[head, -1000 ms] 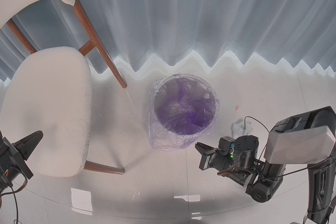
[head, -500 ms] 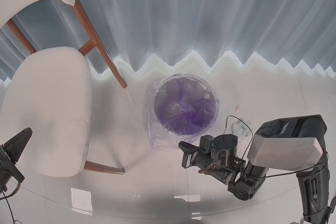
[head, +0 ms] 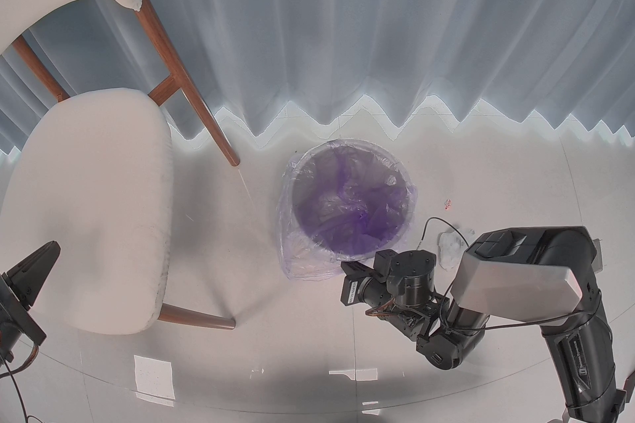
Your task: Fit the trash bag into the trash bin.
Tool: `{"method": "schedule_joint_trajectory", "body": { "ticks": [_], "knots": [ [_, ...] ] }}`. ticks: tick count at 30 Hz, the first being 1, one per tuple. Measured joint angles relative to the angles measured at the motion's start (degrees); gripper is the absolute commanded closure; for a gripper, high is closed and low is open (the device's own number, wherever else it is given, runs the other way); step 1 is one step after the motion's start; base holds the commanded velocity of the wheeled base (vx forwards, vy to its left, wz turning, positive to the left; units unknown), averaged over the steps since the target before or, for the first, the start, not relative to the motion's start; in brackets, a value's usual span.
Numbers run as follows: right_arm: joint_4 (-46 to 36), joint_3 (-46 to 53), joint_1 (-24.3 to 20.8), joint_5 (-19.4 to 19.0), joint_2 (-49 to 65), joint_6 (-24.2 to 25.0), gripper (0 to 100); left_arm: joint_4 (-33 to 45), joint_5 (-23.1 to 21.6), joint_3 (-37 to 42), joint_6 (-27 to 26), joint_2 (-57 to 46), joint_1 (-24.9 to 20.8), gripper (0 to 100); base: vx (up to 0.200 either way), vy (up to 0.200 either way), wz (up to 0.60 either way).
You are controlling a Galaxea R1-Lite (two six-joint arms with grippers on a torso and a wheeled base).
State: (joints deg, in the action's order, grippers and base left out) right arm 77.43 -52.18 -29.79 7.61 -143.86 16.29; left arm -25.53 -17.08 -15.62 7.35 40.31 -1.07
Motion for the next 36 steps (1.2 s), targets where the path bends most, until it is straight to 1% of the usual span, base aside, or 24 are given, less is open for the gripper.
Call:
{"method": "schedule_joint_trajectory", "body": {
  "ticks": [5,13,22,28,32,36],
  "knots": [
    [-1.82,-3.86,0.63,0.65,-2.72,-0.04,100,0.05,0.09,0.02,0.01,-0.07,0.13,100,0.0,0.0,0.0],
    [-6.99,-9.79,2.49,1.83,-6.85,0.1,100,0.07,2.02,0.11,-0.05,-0.66,0.17,100,0.0,0.0,0.0],
    [-17.08,-18.02,3.97,1.89,-9.19,0.54,100,0.13,2.22,0.32,-0.07,-1.51,0.2,100,0.0,0.0,0.0],
    [-24.33,-25.8,4.66,1.94,-10.67,0.84,100,0.16,2.24,0.4,-0.07,-1.73,0.2,100,0.0,0.0,0.0],
    [-24.83,-28.11,4.77,1.94,-11.15,1.26,100,0.16,2.26,0.4,-0.1,-1.89,0.2,100,0.0,0.0,0.0],
    [-24.13,-25.22,4.57,1.85,-9.92,2.68,100,0.16,2.26,0.4,-0.07,-2.15,0.2,100,0.0,0.0,0.0]
  ]
}}
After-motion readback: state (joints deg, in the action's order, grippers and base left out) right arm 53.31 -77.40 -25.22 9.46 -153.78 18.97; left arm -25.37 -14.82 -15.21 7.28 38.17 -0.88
